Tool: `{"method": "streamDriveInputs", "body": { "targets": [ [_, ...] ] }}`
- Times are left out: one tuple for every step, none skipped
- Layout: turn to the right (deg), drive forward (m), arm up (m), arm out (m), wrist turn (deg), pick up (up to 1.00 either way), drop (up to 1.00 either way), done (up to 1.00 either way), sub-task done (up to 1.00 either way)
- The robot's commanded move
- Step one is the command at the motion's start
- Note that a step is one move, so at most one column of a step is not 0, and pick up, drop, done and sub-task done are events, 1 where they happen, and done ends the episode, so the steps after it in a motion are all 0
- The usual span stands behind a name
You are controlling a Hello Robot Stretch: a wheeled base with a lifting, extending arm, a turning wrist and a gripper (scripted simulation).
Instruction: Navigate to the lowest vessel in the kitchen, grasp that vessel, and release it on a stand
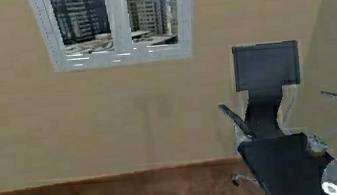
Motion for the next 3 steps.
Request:
{"method": "streamDriveInputs", "body": {
  "targets": [
    [0.0, 0.7, 0.0, 0.0, 0.0, 0.0, 0.0, 0.0, 0.0],
    [0.0, 0.0, 0.5, 0.0, 0.0, 0.0, 0.0, 0.0, 0.0],
    [0.0, 0.0, 0.1, 0.0, 0.0, 0.0, 0.0, 0.0, 0.0]
  ]
}}
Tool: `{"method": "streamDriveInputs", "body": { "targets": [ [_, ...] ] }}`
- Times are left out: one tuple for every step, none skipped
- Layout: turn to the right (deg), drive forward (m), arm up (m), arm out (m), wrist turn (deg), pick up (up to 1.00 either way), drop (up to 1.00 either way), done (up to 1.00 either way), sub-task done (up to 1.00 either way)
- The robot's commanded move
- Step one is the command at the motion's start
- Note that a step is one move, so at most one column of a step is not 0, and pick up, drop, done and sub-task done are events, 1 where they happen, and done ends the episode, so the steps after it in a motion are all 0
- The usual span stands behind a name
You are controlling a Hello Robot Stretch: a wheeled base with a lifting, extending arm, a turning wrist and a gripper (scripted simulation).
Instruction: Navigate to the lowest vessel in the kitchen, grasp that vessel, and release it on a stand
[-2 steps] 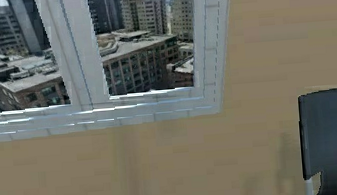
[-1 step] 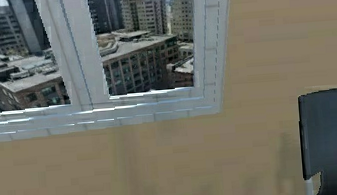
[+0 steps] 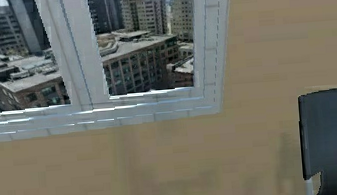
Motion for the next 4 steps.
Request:
{"method": "streamDriveInputs", "body": {
  "targets": [
    [0.0, 0.0, 0.0, 0.4, 0.0, 0.0, 0.0, 0.0, 0.0],
    [0.0, 0.0, 0.0, 0.0, 45.0, 0.0, 0.0, 0.0, 0.0],
    [0.0, 0.0, 0.0, 0.0, 45.0, 0.0, 0.0, 0.0, 0.0],
    [0.0, 0.0, 0.0, 0.0, 45.0, 0.0, 0.0, 0.0, 0.0]
  ]
}}
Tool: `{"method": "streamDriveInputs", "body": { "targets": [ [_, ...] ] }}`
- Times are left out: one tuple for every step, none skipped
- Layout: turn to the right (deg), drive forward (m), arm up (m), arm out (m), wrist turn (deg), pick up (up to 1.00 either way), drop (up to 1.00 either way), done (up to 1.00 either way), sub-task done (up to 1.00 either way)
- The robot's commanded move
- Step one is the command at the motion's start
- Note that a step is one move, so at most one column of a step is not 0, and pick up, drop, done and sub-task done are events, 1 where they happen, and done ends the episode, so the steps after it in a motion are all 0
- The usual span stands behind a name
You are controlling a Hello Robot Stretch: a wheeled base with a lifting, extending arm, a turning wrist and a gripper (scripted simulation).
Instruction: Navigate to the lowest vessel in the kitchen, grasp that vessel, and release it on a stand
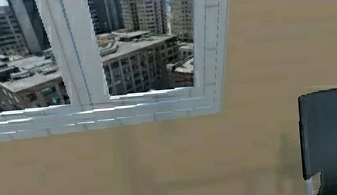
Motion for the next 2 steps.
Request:
{"method": "streamDriveInputs", "body": {
  "targets": [
    [0.0, 0.0, 0.0, 0.0, 33.0, 0.0, 0.0, 0.0, 0.0],
    [0.0, 0.0, -0.3, 0.0, 0.0, 0.0, 0.0, 0.0, 0.0]
  ]
}}
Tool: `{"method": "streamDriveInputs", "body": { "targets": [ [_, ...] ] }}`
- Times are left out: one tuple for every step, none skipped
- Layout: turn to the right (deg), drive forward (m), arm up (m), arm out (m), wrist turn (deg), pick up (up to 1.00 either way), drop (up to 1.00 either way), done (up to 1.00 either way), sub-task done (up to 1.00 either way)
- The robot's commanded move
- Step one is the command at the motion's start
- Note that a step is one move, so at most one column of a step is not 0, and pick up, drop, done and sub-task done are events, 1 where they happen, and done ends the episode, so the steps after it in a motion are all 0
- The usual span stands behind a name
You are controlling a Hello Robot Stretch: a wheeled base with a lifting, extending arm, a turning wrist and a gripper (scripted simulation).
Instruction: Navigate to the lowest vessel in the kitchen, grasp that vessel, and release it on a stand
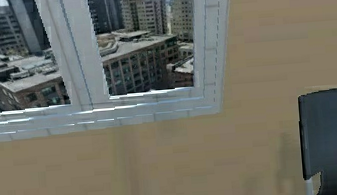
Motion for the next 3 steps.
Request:
{"method": "streamDriveInputs", "body": {
  "targets": [
    [0.0, 0.0, 0.0, 0.0, 0.0, 1.0, 0.0, 0.0, 0.0],
    [0.0, 0.0, 0.1, 0.0, 0.0, 0.0, 0.0, 0.0, 0.0],
    [0.0, 0.0, 0.48, 0.0, 0.0, 0.0, 0.0, 0.0, 0.0]
  ]
}}
